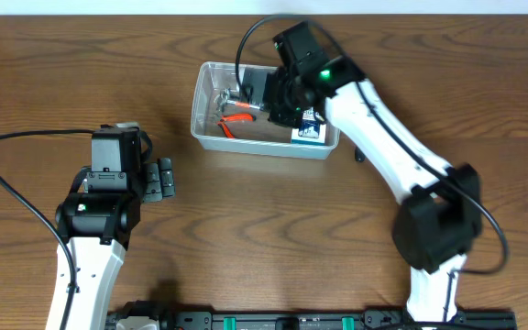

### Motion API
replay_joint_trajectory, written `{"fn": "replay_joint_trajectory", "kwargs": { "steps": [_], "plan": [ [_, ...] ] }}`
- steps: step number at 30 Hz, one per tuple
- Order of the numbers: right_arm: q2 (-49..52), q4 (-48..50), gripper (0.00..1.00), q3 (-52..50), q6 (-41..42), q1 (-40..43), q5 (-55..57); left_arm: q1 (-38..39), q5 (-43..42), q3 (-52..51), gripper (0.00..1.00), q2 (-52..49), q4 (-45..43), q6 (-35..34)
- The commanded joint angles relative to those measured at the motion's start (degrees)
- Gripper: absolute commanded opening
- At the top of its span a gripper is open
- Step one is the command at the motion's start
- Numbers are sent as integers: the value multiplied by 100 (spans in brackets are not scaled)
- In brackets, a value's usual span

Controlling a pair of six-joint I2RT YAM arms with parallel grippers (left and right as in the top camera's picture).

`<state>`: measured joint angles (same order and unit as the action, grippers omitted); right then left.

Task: Pack container
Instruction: 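Carry the wrench into the container and release it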

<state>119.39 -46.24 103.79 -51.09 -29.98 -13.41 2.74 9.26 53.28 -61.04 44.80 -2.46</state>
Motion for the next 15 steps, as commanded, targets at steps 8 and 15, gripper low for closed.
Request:
{"fn": "replay_joint_trajectory", "kwargs": {
  "steps": [8, 15],
  "plan": [
    [1029, 772, 1, -4, -1010, 33, -479, 17, 42, 85, 98, -7, 15, 94],
    [1311, 1091, 34, 22, -195, 28, 81, 17, 42, 83, 98, -7, 15, 94]
  ]
}}
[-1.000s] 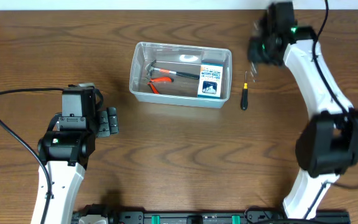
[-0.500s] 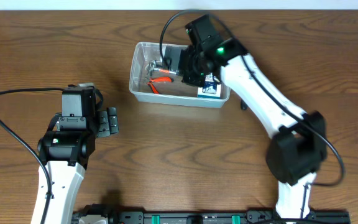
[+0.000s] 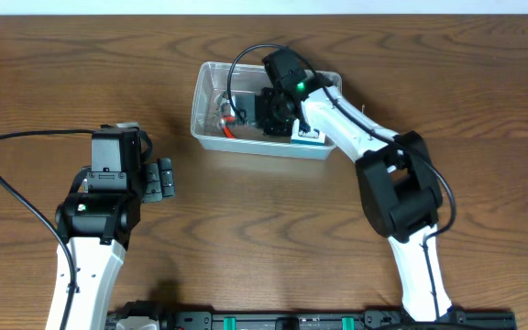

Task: Pack container
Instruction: 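Carry the wrench into the container and release it, then move the right gripper to the yellow-handled screwdriver and grasp it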

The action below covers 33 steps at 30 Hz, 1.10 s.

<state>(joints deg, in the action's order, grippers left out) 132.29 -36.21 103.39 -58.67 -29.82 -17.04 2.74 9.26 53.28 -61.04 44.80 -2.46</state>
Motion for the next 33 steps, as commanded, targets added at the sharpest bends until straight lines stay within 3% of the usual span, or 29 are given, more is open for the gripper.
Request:
{"fn": "replay_joint_trajectory", "kwargs": {
  "steps": [1, 4, 5, 10, 14, 19, 26, 33],
  "plan": [
    [-68, 76, 35, 120, 940, 13, 822, 17, 44, 83, 98, -7, 15, 94],
    [-494, -46, 68, 295, 1888, 42, 1235, 17, 42, 85, 98, -7, 15, 94],
    [-717, -94, 74, 343, 2109, 63, 1257, 17, 42, 83, 98, -7, 15, 94],
    [-1808, -295, 80, 376, 2662, 378, 1255, 17, 42, 83, 98, -7, 15, 94],
    [-2345, -623, 86, 376, 3770, 979, 1255, 17, 44, 83, 98, -7, 15, 94],
    [-2306, -1460, 86, 321, 5702, 1961, 1217, 17, 42, 83, 98, -7, 13, 94],
    [-1674, -2579, 65, 109, 7842, 2653, 1211, 17, 42, 85, 98, -7, 15, 94],
    [-870, -2949, 69, 96, 8129, 2341, 977, 17, 42, 83, 98, -7, 15, 94]
  ]
}}
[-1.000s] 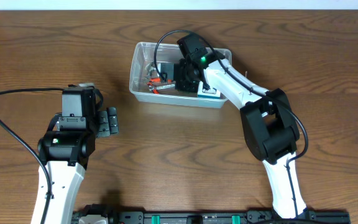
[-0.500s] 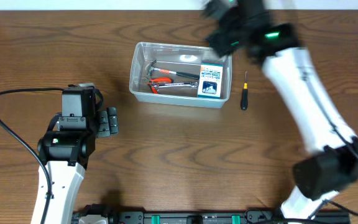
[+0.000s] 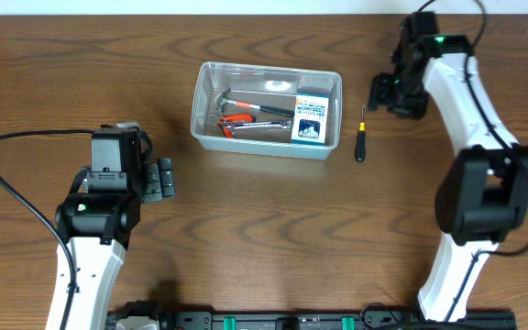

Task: Pack container
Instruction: 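Move the right gripper to the yellow-handled screwdriver and grasp it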

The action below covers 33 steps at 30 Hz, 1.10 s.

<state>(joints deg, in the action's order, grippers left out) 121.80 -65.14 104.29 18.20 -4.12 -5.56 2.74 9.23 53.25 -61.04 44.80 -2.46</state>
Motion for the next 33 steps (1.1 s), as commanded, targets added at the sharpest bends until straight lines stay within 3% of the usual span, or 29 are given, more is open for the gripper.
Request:
{"fn": "replay_joint_trajectory", "kwargs": {
  "steps": [1, 4, 16, 20, 30, 33],
  "plan": [
    [289, -92, 70, 2, 446, -297, -136, 17, 44, 87, 98, -7, 15, 94],
    [603, -79, 69, -4, 452, -455, -131, 17, 44, 85, 98, -7, 15, 94],
    [1429, -24, 43, -26, 667, -507, -42, 17, 44, 85, 98, -7, 15, 94],
    [1429, 105, 30, -61, 664, -535, -44, 17, 44, 87, 98, -7, 15, 94],
    [1266, 149, 18, 94, 636, -365, 175, 17, 44, 87, 98, -7, 15, 94],
    [918, 184, 8, 240, 636, -271, 175, 17, 44, 87, 98, -7, 15, 94]
  ]
}}
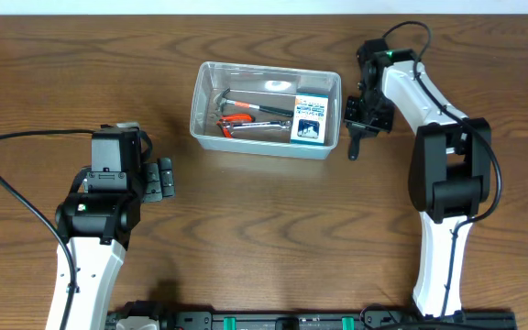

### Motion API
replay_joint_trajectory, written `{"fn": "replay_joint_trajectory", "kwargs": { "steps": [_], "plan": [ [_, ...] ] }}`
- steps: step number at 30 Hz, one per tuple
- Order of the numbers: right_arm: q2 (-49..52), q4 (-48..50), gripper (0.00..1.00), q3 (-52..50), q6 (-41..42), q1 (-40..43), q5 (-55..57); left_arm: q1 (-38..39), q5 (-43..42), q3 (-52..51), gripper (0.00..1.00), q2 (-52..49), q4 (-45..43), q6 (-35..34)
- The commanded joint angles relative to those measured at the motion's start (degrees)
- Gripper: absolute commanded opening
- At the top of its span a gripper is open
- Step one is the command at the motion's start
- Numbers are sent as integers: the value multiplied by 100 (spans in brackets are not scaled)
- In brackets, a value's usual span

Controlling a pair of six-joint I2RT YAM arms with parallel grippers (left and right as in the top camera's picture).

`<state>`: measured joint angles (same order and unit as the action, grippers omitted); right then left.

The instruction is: Pack container

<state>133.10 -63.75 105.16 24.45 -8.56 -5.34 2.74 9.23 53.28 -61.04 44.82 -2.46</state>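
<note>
A clear plastic container (202,96) stands at the back middle of the table. Inside lie a small hammer (246,103), red-handled pliers (236,119) and a blue and white box (310,119). Just right of the container a dark-handled screwdriver (354,148) lies on the wood, its upper part hidden. My right gripper (359,124) is directly over it, and the view does not show how its jaws stand. My left gripper (165,179) rests open at the left with nothing in it.
The container's right wall (338,110) is very close to my right gripper. A black cable (7,197) loops along the left arm. The table's back edge (264,13) runs just behind the container.
My right gripper moved from the back right, clear of the screwdriver, to the left and down over it beside the container. The screwdriver lies in the same place. The left arm has not moved.
My right gripper was inside the container over the pliers and box at the two oldest moments. Then it stood out at the back right, with hammer, pliers and box left inside and a screwdriver on the table. Now it is over that screwdriver.
</note>
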Motion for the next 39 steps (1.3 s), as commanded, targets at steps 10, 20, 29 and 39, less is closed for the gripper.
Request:
{"fn": "replay_joint_trajectory", "kwargs": {
  "steps": [10, 20, 29, 39],
  "plan": [
    [-2205, 1010, 1, 328, -1239, -516, 28, 17, 44, 85, 98, -7, 13, 94],
    [-2151, 1416, 1, 122, -7042, -2232, -579, 17, 44, 85, 98, -7, 13, 94],
    [-876, 3029, 1, 101, -8323, -2232, -457, 17, 44, 85, 98, -7, 13, 94],
    [-243, 3145, 2, 101, -8150, -2288, -1320, 17, 44, 85, 98, -7, 13, 94]
  ]
}}
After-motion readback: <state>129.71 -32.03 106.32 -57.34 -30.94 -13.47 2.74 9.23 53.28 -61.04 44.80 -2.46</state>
